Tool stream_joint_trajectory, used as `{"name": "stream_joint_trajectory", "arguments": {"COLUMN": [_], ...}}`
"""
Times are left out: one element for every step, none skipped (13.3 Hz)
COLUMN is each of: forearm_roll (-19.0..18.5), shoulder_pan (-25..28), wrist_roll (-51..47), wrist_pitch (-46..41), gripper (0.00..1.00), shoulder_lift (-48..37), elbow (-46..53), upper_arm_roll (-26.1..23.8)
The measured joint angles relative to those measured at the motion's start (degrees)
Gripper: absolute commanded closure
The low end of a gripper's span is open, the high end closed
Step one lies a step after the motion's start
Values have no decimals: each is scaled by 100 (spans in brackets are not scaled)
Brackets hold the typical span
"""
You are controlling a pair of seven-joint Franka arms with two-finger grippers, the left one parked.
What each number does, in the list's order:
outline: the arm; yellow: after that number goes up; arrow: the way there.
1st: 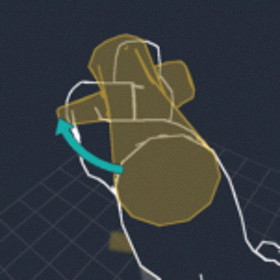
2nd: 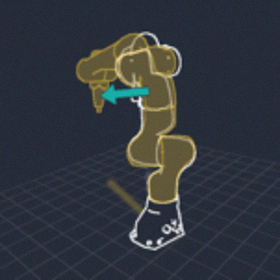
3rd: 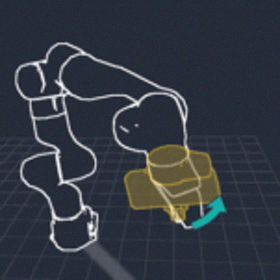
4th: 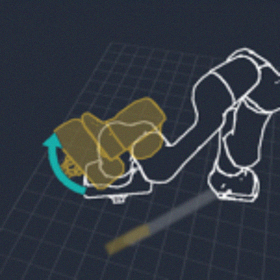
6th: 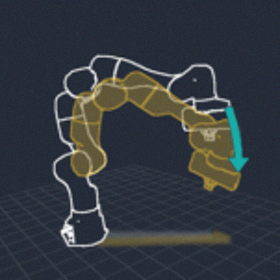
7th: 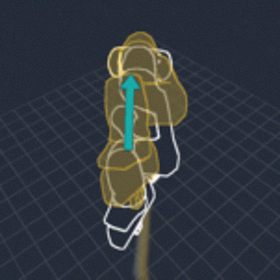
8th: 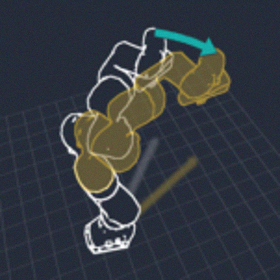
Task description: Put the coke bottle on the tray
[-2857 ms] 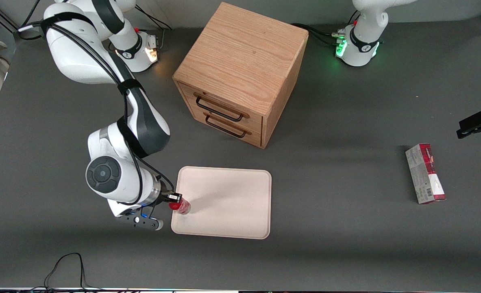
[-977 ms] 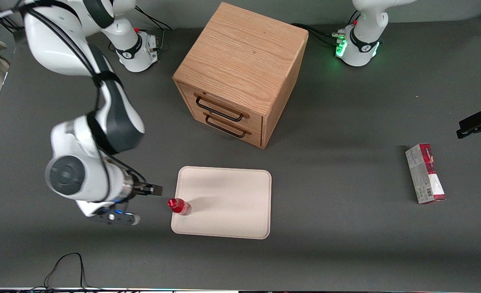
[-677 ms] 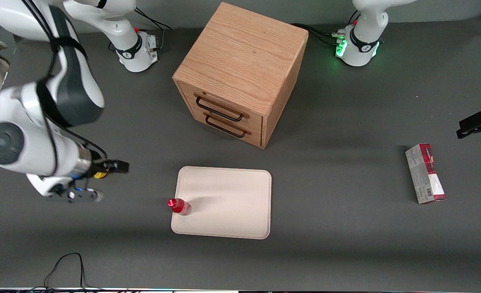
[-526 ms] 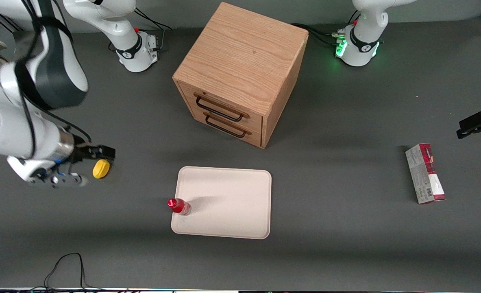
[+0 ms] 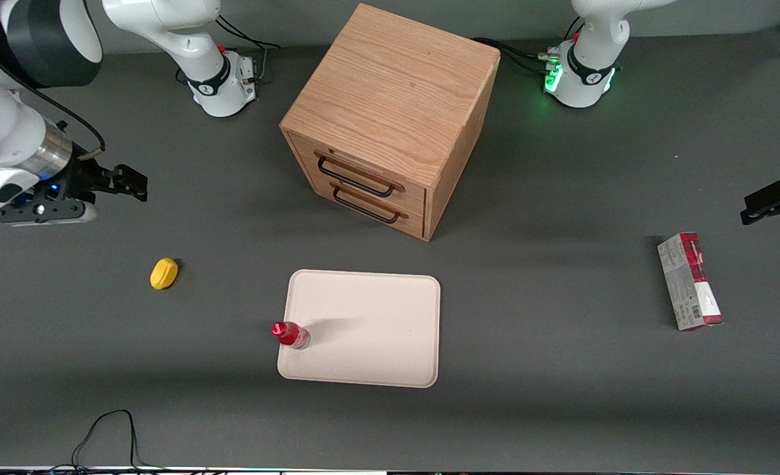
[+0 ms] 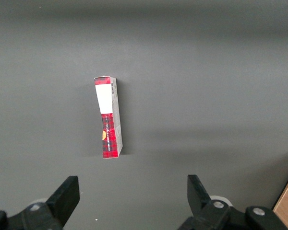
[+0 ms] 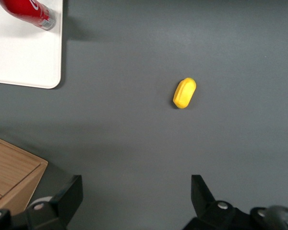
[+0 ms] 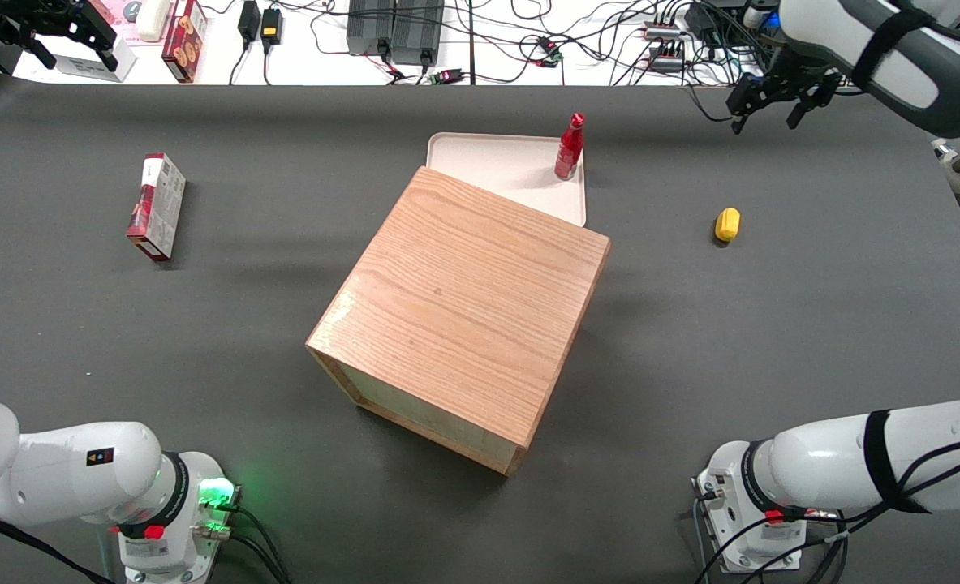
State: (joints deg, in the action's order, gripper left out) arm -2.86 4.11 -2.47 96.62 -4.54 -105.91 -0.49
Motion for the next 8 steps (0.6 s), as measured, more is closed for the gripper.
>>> {"name": "stream_joint_trajectory", "arguments": {"forearm_roll": [61,150,255,347,400,419,430,434], "shoulder_pan": [-3,-23,-79,-143,-194,-248,-318,-362], "wrist_roll": [13,13,13,18,25,28,33,36], "wrist_pitch": [2,1,-33,-149,-280,-379,-449,-465], "gripper": [0,0,0,0,0,0,0,0], "shoulder_lift": [-1,0,2,16,44,85,129,171], "elbow": [12,28,59,141,263,395,501,575], "upper_arm_roll": [20,20,13,7,-5,-32,-91,-146]}}
